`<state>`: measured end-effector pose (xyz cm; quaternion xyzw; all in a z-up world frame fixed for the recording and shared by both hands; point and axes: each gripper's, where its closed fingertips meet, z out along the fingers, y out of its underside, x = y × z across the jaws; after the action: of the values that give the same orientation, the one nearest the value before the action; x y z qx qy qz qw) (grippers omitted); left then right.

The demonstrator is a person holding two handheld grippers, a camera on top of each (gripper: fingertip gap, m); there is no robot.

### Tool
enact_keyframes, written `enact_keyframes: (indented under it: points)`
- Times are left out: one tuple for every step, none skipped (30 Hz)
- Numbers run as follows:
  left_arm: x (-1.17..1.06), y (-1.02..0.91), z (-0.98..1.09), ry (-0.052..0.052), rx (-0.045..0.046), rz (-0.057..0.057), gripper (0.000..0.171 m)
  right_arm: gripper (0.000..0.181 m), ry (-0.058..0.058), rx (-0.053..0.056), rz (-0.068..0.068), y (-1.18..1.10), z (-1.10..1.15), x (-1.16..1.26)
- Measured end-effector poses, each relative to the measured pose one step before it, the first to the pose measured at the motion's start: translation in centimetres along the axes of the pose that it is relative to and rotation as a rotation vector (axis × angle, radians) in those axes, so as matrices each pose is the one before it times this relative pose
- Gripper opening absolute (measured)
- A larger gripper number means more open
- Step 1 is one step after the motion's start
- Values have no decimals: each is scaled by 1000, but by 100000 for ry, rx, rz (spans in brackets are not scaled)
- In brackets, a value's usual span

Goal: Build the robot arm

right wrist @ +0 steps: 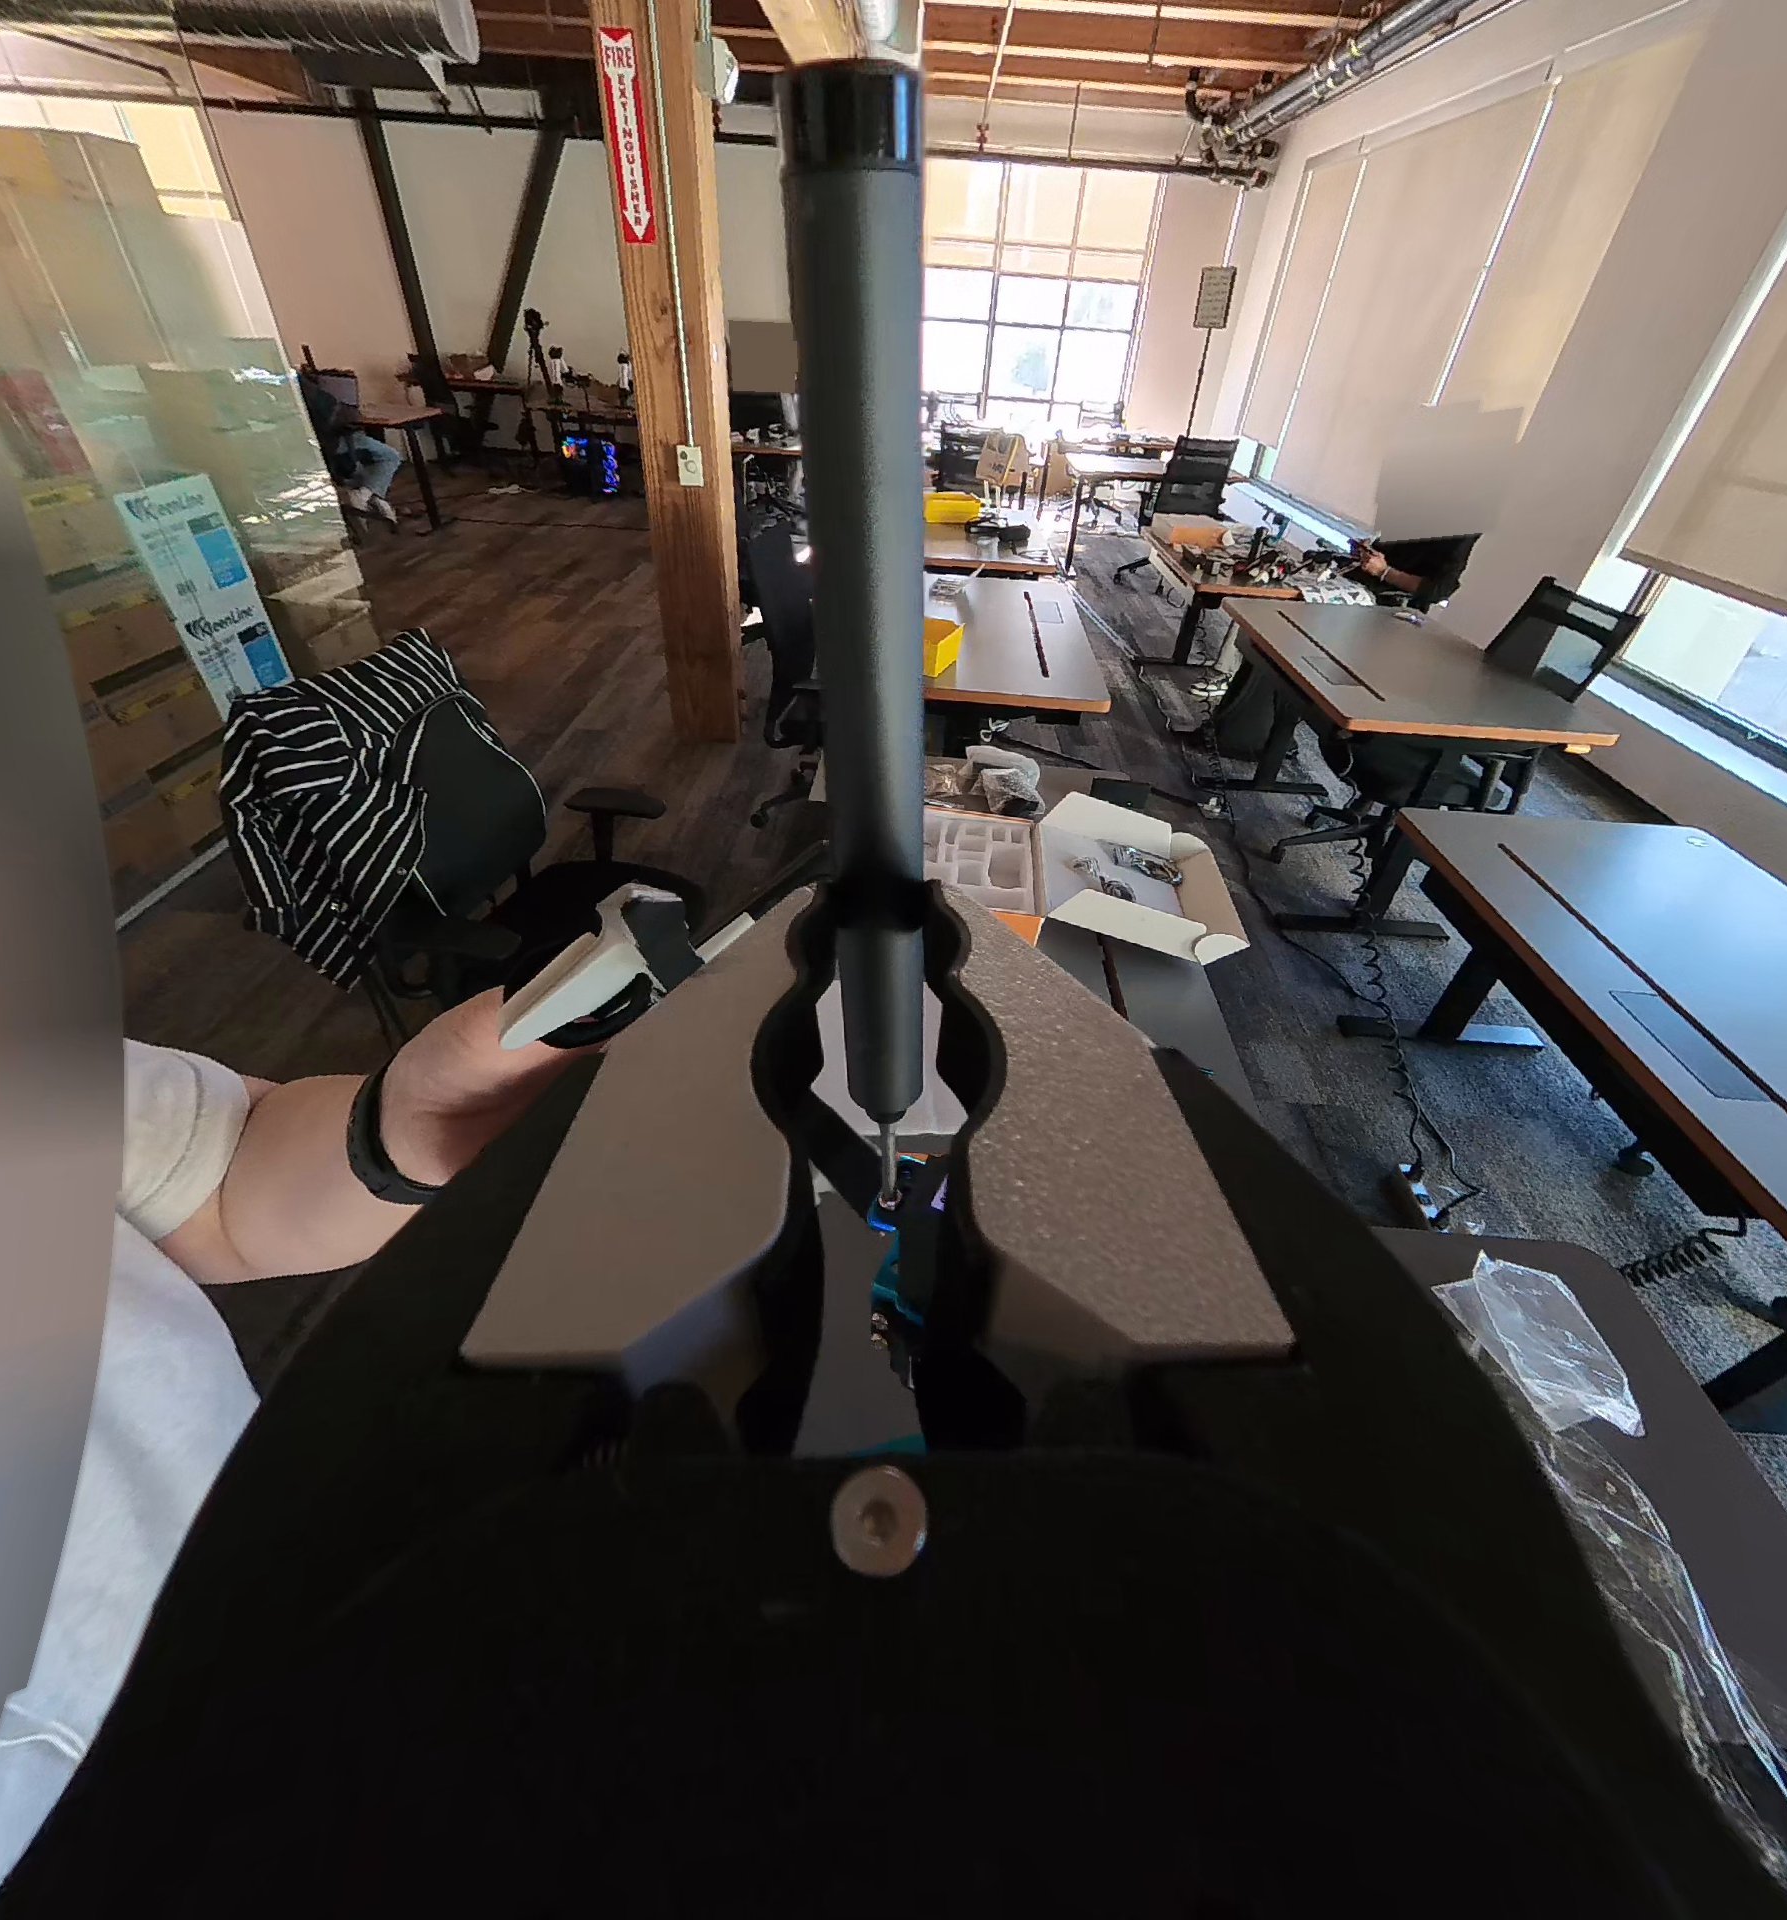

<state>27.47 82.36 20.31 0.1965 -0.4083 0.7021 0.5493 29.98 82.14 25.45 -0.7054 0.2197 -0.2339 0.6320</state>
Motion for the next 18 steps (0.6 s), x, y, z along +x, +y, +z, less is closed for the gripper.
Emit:
enact_keyframes:
  points:
    - [9,-46,-35,-89,141,227,97,15,-969,119,554,16,27,-88]
    - [8,-21,-22,-60,132,119,97,15,-1045,217,914,3,33,-74]
    - [2,-8,4,-2,57,-30,97,16,-309,236,797,-1,42,32]
    - [5,-5,13,-38,74,0,97,15,229,102,417,-3,19,69]
    - [-1,-22,7,-66,129,76,97,15,821,-23,-403,-9,9,110]
    - [7,-38,-8,-61,167,91,98,15,469,-107,-509,10,28,49]
    - [3,-26,19,-63,41,95,98,15,-407,-39,-210,1,37,-72]
    - [-12,12,14,-37,-104,20,98,15,-1031,47,231,2,29,-143]
    - [-6,28,13,61,-92,-112,98,15,-1160,78,554,-1,22,-127]
    - [-15,11,-1,163,61,-236,98,15,-186,389,64,-11,4,0]
    - [-16,-14,-35,233,196,-411,98,15,723,635,-305,-24,-17,131]
    - [10,-12,-69,366,220,-470,97,15,200,509,-47,7,-52,72]
    - [6,28,-79,329,123,-262,97,15,-498,499,147,0,-81,-44]
    - [7,108,-106,177,-59,-50,95,15,-229,614,-31,-17,-83,-24]
    - [137,133,-168,341,-370,-23,93,15,656,756,-343,-28,-103,80]
    - [241,155,-161,823,-464,-56,90,15,849,713,-246,-3,-86,111]
    - [164,170,-123,860,-255,-17,89,15,238,833,0,-21,-62,47]
    - [21,168,-201,232,-192,237,88,15,-176,994,155,-54,-42,9]
